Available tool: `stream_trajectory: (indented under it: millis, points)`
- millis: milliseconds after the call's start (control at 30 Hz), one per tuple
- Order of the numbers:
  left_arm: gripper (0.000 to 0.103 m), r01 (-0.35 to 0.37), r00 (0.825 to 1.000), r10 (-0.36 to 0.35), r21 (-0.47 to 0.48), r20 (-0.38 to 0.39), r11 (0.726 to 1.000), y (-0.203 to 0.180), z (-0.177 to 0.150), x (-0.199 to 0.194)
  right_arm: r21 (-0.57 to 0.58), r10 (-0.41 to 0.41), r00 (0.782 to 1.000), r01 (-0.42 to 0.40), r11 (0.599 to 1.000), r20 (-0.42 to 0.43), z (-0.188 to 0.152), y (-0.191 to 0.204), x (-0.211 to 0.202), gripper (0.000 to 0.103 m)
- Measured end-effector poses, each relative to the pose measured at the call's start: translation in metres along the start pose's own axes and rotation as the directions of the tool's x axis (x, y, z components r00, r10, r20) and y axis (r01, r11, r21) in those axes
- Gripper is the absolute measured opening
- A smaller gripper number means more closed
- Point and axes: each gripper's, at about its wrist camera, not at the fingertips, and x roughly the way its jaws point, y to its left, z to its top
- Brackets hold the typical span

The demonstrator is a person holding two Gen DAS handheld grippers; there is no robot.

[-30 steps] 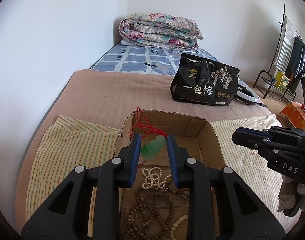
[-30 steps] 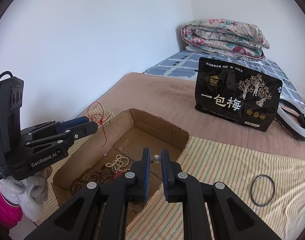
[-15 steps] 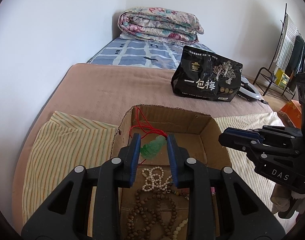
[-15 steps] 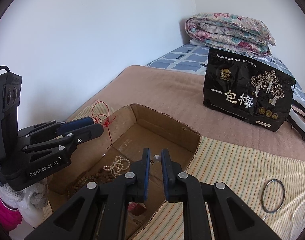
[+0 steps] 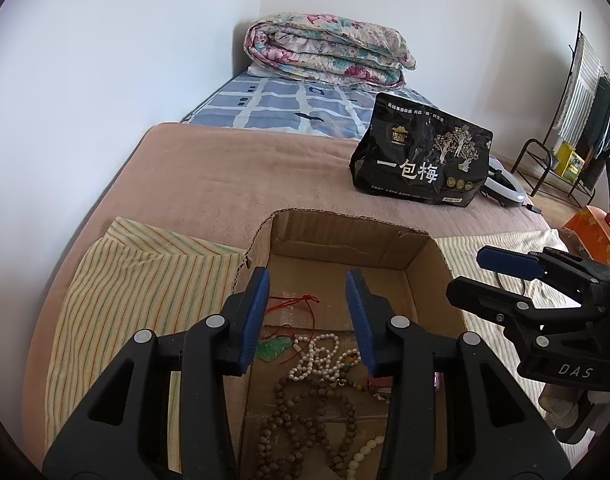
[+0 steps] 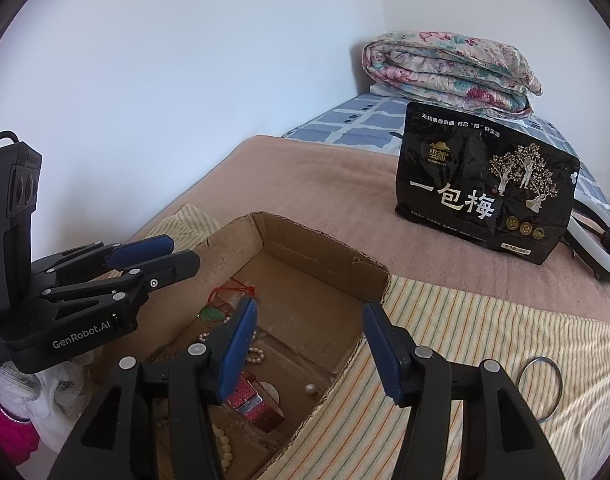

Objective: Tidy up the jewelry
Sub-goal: 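Open the left tool to drop the pendant while the right tool releases the pearl bead, then withdraw both tools and move the left tool toward the small pearl bead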

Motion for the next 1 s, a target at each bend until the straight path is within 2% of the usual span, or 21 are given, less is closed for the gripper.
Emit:
stream_trajectory:
  millis: [167, 300, 500, 533, 567, 600, 633, 667, 1000]
  points:
    - [0.04, -0.001, 1.0, 0.001, 0.001, 0.001, 1.0, 0.0, 0.0, -0.001, 0.007, -0.012, 1.0, 0.012, 1.0, 0.013, -0.001, -0.002, -0.006, 0.071]
    - [0.04, -0.003, 1.0, 0.003, 0.001, 0.003, 1.0, -0.001, 0.0, -0.003, 0.014, -0.037, 0.999, 0.037, 0.999, 0.029, 0.0, -0.005, -0.012, 0.086]
    - [0.04, -0.016, 1.0, 0.016, 0.007, 0.01, 1.0, -0.004, 0.0, -0.011, 0.023, -0.071, 0.997, 0.07, 0.997, 0.039, -0.001, -0.011, -0.023, 0.09]
    - [0.04, -0.014, 1.0, 0.014, 0.007, 0.01, 1.0, -0.004, 0.0, -0.011, 0.025, -0.079, 0.996, 0.078, 0.997, 0.04, -0.001, -0.012, -0.026, 0.094]
    - [0.041, -0.012, 1.0, 0.012, 0.005, 0.009, 1.0, -0.004, 0.0, -0.011, 0.028, -0.091, 0.995, 0.089, 0.996, 0.042, -0.002, -0.014, -0.028, 0.097]
    - [0.047, -0.009, 1.0, 0.009, 0.004, 0.011, 1.0, -0.005, 0.0, -0.012, 0.031, -0.104, 0.993, 0.102, 0.994, 0.05, -0.002, -0.016, -0.032, 0.103]
    - [0.055, -0.006, 1.0, 0.006, 0.004, 0.018, 1.0, -0.006, -0.001, -0.015, 0.033, -0.112, 0.992, 0.111, 0.993, 0.058, -0.003, -0.018, -0.035, 0.103]
    - [0.058, -0.006, 1.0, 0.006, 0.006, 0.026, 1.0, -0.008, 0.0, -0.019, 0.037, -0.117, 0.991, 0.115, 0.993, 0.061, -0.003, -0.02, -0.038, 0.103]
    - [0.059, 0.018, 0.998, -0.02, 0.035, 0.053, 0.999, -0.036, 0.004, -0.039, 0.04, -0.187, 0.98, 0.184, 0.982, 0.073, -0.01, -0.05, -0.069, 0.103]
